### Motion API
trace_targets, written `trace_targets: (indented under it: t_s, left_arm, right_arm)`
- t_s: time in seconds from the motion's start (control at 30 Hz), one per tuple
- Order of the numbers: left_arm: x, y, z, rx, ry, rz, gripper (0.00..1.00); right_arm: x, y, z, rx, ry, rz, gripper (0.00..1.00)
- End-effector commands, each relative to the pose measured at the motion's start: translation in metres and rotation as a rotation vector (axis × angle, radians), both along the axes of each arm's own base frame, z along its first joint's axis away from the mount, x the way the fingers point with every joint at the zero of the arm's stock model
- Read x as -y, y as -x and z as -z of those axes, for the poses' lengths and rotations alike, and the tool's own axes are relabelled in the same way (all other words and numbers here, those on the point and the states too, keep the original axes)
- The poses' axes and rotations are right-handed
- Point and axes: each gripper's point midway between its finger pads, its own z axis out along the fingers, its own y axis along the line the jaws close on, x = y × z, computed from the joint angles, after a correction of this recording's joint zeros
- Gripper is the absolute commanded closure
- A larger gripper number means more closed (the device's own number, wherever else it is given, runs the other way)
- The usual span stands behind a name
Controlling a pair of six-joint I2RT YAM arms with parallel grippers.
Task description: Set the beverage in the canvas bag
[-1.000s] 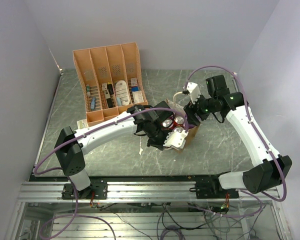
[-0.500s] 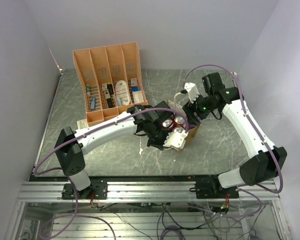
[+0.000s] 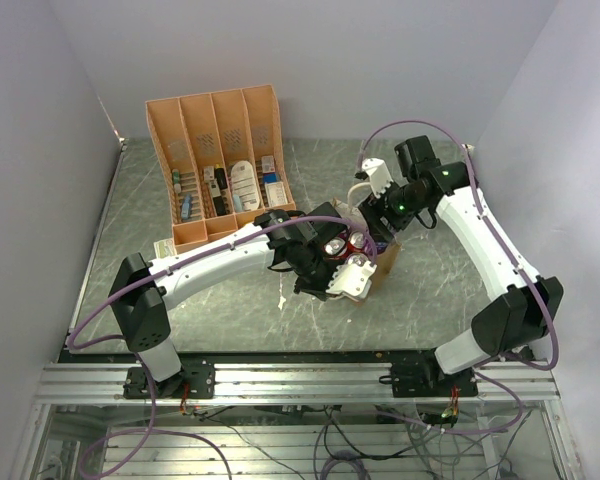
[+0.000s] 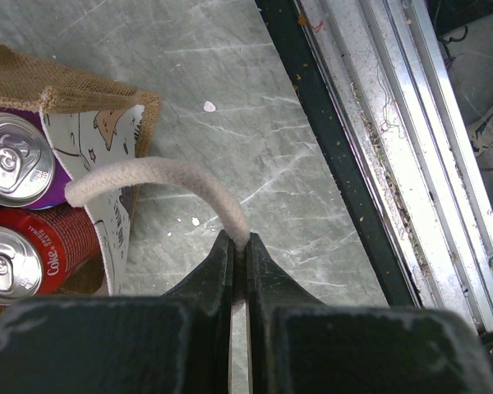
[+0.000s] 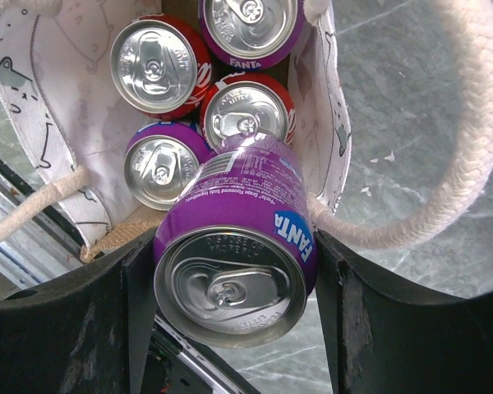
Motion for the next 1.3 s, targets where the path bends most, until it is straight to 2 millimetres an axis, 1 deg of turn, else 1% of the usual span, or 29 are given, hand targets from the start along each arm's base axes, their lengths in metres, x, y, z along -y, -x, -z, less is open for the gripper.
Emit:
trace_targets:
  t_s: [0.0, 0.07, 0.13, 0.23, 0.37, 0.5, 0.6, 0.7, 0.87, 0.97, 1.1, 1.2, 1.27]
  left_arm:
    - [0.000, 0.009, -0.007, -0.002, 0.027, 0.028, 0.93]
    - [0.000, 0.009, -0.007, 0.000, 0.029, 0.030, 0.93]
    - [-0.001, 0.009, -0.007, -0.001, 0.029, 0.034, 0.93]
    - [-0.001, 0.009, -0.010, 0.015, 0.041, 0.041, 0.93]
    - [-0.001, 0.005, -0.020, 0.059, 0.074, 0.060, 0.93]
    - [0.001, 0.001, -0.028, 0.100, 0.088, 0.079, 0.93]
    - [0.001, -0.002, -0.029, 0.121, 0.090, 0.097, 0.93]
    - [0.004, -0.002, -0.027, 0.122, 0.088, 0.110, 0.93]
    - [0.011, -0.001, -0.028, 0.108, 0.111, 0.129, 0.93]
    - [0.014, 0.000, -0.029, 0.102, 0.123, 0.140, 0.93]
    - [0.019, 0.000, -0.031, 0.097, 0.142, 0.136, 0.93]
    - [0.026, -0.005, -0.040, 0.113, 0.186, 0.100, 0.93]
    - [0.032, -0.009, -0.050, 0.134, 0.234, 0.058, 0.91]
  right_arm:
    - [0.006, -0.010, -0.020, 0.066, 0.031, 0.026, 0.96]
    - [0.007, -0.011, -0.028, 0.078, 0.035, 0.030, 0.96]
    - [0.007, -0.009, -0.031, 0.065, 0.035, 0.027, 0.96]
    - [0.009, -0.001, -0.030, 0.027, 0.046, 0.023, 0.96]
    - [0.012, 0.005, -0.028, 0.017, 0.059, 0.013, 0.96]
    - [0.011, 0.011, -0.020, -0.031, 0.067, -0.021, 0.96]
    - [0.012, 0.014, -0.018, -0.051, 0.075, -0.032, 0.96]
    - [0.014, 0.021, -0.017, -0.069, 0.083, -0.047, 0.96]
    - [0.023, 0.031, -0.022, -0.060, 0.114, -0.060, 0.97]
    - [0.025, 0.031, -0.024, -0.048, 0.121, -0.060, 1.00]
    - [0.022, 0.030, -0.020, -0.067, 0.112, -0.065, 1.00]
    - [0.019, 0.029, -0.017, -0.071, 0.100, -0.058, 0.99]
    - [0.018, 0.027, -0.016, -0.063, 0.088, -0.041, 0.99]
